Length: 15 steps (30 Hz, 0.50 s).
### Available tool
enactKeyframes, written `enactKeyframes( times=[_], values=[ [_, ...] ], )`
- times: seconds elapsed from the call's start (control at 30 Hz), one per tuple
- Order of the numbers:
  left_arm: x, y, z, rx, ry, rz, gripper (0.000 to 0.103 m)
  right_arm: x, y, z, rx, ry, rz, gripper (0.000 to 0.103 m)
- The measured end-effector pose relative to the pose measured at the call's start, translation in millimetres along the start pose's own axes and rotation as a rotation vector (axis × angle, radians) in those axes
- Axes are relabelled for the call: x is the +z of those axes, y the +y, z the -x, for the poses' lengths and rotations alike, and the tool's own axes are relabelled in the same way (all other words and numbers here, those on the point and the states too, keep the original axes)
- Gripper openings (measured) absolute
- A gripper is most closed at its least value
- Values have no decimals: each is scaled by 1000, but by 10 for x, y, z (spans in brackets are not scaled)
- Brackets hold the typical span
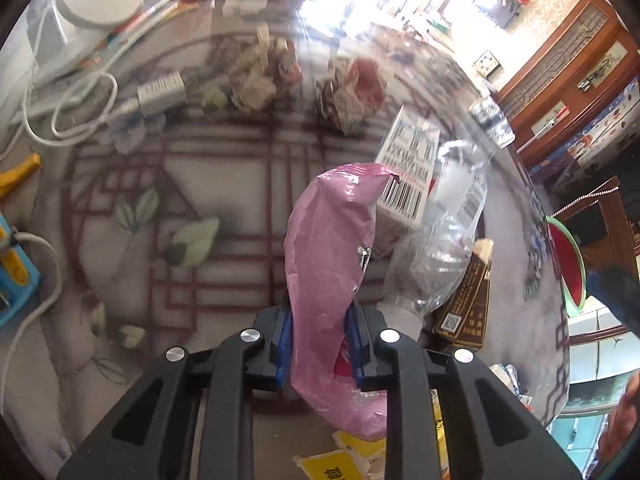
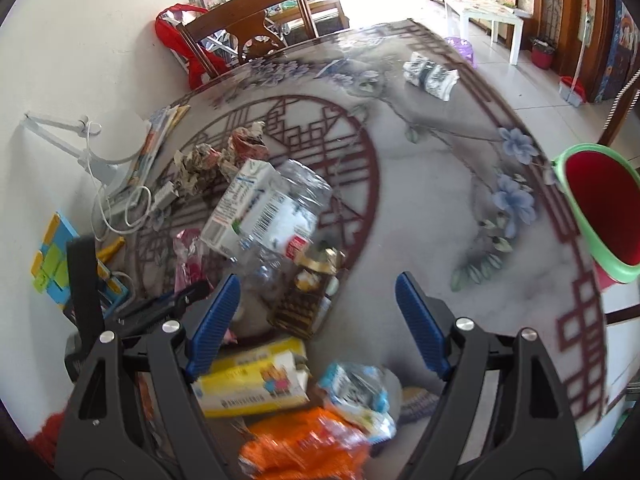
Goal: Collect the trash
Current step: 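Grasp the pink plastic bag with the left gripper, then grasp the clear plastic bottle with the right gripper and lift it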
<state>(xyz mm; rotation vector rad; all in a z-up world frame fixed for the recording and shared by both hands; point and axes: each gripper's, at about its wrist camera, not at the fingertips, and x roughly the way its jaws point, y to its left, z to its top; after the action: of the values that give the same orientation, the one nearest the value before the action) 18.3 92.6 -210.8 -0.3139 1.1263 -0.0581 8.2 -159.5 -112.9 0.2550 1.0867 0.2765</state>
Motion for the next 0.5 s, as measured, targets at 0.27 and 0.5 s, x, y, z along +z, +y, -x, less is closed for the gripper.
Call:
enactKeyframes(
  times=[0.27, 0.5],
  values=[
    [113, 27, 138, 1, -37, 13, 20, 476, 72, -689, 86, 106, -133, 69],
    [144, 113, 90, 16, -21, 43, 20, 573, 187, -1125, 55, 196, -142, 69]
  ],
)
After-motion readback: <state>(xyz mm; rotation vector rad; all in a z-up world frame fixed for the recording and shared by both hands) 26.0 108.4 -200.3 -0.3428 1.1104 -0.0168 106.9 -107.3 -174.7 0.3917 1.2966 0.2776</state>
